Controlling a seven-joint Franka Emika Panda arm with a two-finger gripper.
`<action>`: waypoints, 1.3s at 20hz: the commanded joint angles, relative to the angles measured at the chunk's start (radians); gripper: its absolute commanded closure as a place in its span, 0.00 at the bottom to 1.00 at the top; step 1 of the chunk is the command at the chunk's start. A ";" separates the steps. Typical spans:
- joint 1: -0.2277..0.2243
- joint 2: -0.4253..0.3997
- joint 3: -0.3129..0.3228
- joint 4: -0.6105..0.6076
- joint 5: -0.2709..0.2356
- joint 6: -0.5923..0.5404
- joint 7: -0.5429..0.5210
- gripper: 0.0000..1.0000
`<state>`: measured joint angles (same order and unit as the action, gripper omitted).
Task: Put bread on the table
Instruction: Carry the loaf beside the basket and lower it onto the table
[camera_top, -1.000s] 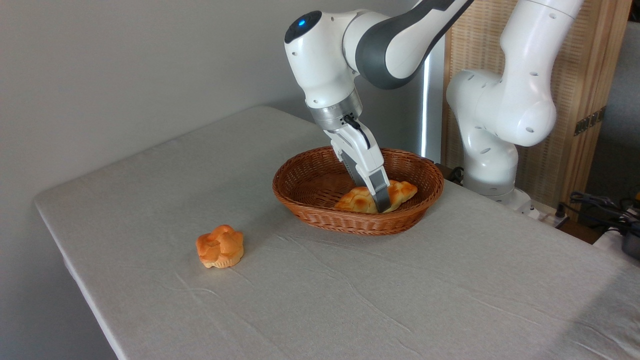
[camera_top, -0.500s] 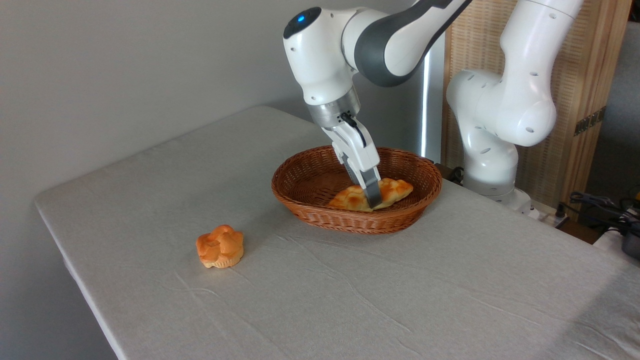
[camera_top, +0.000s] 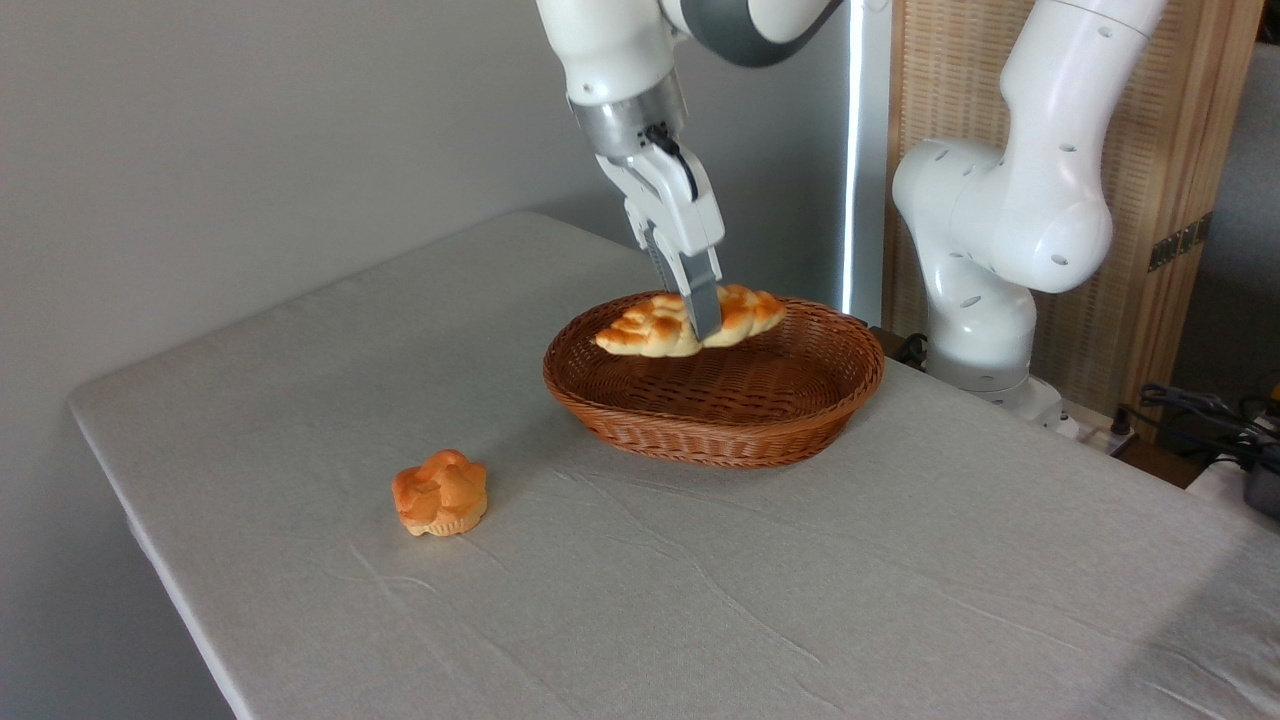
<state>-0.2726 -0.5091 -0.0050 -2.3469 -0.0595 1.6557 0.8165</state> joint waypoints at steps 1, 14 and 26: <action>-0.049 0.067 0.120 0.113 -0.013 -0.010 0.020 0.65; -0.143 0.336 0.434 0.138 0.083 0.386 0.075 0.00; -0.145 0.469 0.425 0.207 0.001 0.490 -0.064 0.00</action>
<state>-0.4046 -0.0612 0.4123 -2.1911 -0.0421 2.1480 0.8352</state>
